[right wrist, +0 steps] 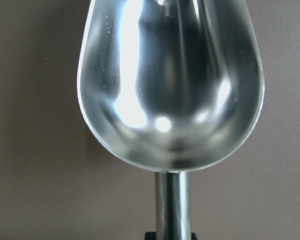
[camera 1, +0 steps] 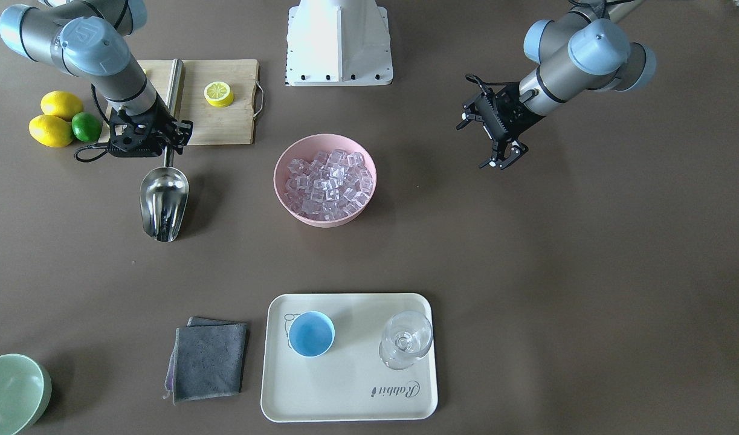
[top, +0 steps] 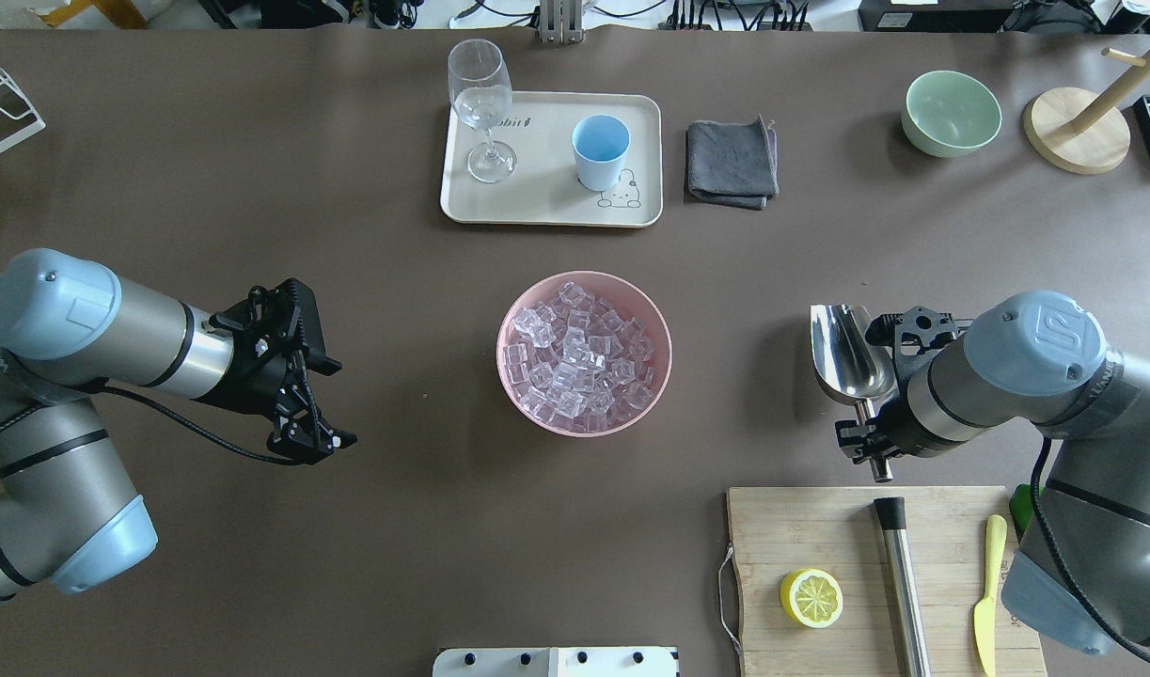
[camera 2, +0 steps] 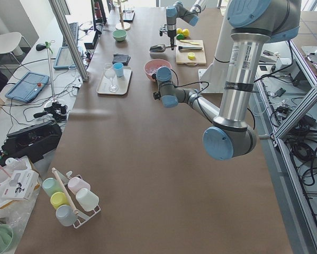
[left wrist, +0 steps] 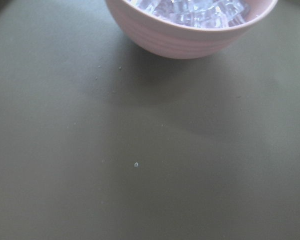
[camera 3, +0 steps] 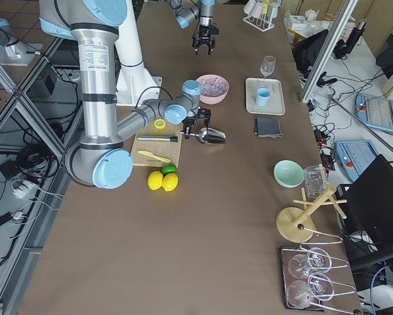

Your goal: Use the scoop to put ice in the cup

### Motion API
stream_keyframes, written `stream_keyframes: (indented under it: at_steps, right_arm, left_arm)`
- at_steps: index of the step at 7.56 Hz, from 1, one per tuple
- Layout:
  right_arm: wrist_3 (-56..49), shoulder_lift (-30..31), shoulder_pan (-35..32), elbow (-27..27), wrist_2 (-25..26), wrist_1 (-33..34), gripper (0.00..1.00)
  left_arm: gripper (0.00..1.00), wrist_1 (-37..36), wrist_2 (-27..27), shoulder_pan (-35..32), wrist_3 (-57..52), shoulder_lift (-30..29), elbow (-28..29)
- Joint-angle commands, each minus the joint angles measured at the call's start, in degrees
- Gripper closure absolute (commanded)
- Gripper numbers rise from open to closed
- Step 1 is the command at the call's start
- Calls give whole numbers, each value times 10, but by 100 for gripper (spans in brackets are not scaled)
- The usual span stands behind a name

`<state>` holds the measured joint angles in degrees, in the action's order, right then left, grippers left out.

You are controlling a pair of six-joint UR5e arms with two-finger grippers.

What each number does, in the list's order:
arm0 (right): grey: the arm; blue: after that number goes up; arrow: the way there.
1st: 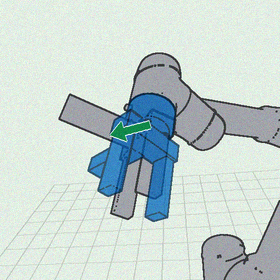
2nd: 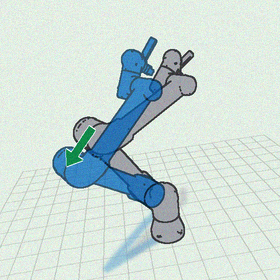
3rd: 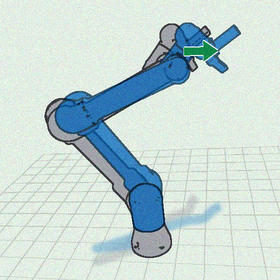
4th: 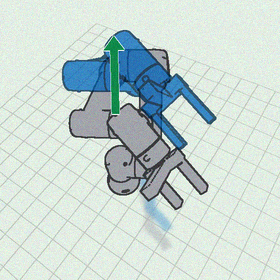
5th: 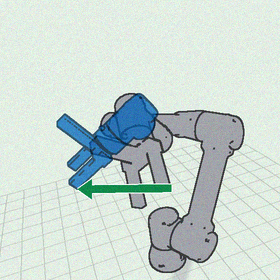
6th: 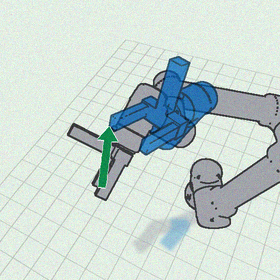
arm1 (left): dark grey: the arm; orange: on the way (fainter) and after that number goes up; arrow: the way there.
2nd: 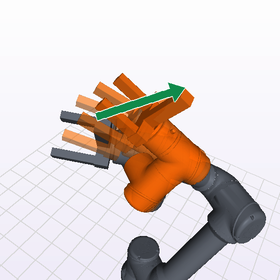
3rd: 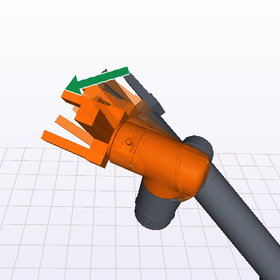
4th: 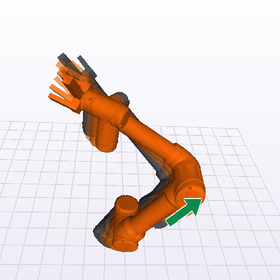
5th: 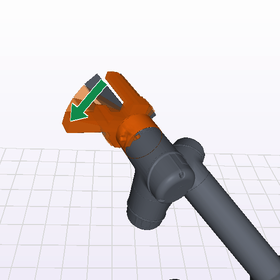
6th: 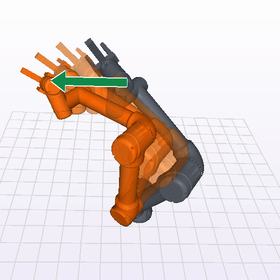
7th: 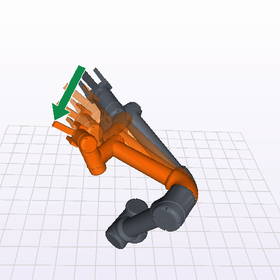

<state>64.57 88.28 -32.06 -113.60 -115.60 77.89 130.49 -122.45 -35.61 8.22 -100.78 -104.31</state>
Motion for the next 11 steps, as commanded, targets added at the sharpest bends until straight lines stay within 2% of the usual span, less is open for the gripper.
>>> stream_keyframes:
  at_steps: [1, 3, 4, 6, 7, 8, 9, 10, 11]
  right_arm:
    - [-18, 6, -22, -39, 36, 21, 100]
    - [-50, 1, -36, -107, 99, 127, 100]
    - [-186, -2, -90, -125, 101, 176, 100]
    - [-310, -8, -156, -117, 89, 189, 100]
    - [-361, -14, -173, -110, 60, 204, 100]
    - [-366, -50, -174, -102, 41, 265, 100]
    - [-415, -96, -174, -101, 42, 350, 100]
    - [-466, -119, -174, -103, 41, 397, 100]
    - [-532, -123, -174, -103, 39, 408, 100]
  left_arm:
    - [2, 44, 118, 76, -111, -16, -2]
    - [2, 40, 136, 106, -180, -51, 9]
    - [2, 40, 136, 123, -181, -60, 13]
    - [2, 27, 151, 123, -183, -81, 30]
    - [2, 22, 150, 123, -185, -96, 44]
    - [2, 19, 150, 122, -186, -98, 45]
    - [2, -2, 144, 120, -194, -101, 44]
    - [2, 1, 145, 107, -200, -94, 46]
    - [2, 1, 147, 108, -200, -99, 51]
